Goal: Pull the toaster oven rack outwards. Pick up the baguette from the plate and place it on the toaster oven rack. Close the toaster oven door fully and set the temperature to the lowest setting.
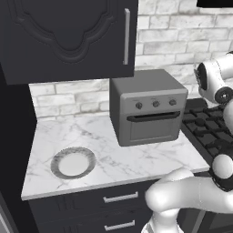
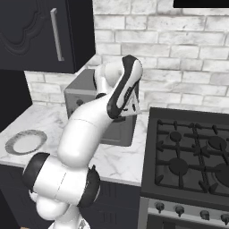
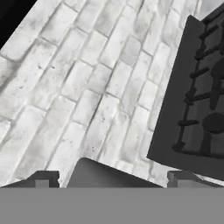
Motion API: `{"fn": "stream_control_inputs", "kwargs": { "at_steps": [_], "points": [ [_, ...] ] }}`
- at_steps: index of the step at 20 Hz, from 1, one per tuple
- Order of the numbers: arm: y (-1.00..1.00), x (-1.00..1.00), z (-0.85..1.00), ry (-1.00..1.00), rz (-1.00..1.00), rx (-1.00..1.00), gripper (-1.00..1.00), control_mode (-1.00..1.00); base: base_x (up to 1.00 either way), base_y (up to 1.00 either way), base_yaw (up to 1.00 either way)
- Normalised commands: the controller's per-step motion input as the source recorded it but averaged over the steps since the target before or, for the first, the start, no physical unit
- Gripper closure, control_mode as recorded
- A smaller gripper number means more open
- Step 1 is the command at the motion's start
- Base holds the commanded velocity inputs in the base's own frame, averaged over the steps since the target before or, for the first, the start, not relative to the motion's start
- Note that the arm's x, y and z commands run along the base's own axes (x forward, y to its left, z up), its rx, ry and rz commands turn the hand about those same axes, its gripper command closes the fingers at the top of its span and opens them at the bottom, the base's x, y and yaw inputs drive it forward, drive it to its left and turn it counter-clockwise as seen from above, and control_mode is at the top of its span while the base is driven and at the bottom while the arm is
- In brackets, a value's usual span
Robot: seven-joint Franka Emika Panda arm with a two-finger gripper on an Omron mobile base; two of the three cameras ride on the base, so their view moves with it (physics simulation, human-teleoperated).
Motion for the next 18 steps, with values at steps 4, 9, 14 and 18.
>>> {"fn": "stream_control_inputs", "kwargs": {
  "at_steps": [4, 9, 14, 18],
  "points": [
    [0.0, -0.49, 0.08, -0.06, 0.09, -0.13, -1.0, -1.0, 0.0, 0.0, 0.0],
    [0.0, -0.49, 0.0, -0.2, 0.0, 0.0, -1.0, -1.0, 0.0, 0.0, 0.0],
    [0.01, -0.29, 0.0, -0.03, 0.0, 0.0, -1.0, -1.0, 0.0, 0.0, 0.0],
    [0.0, -0.49, 0.0, -0.21, 0.0, 0.0, -1.0, -1.0, 0.0, 0.0, 0.0]
  ]
}}
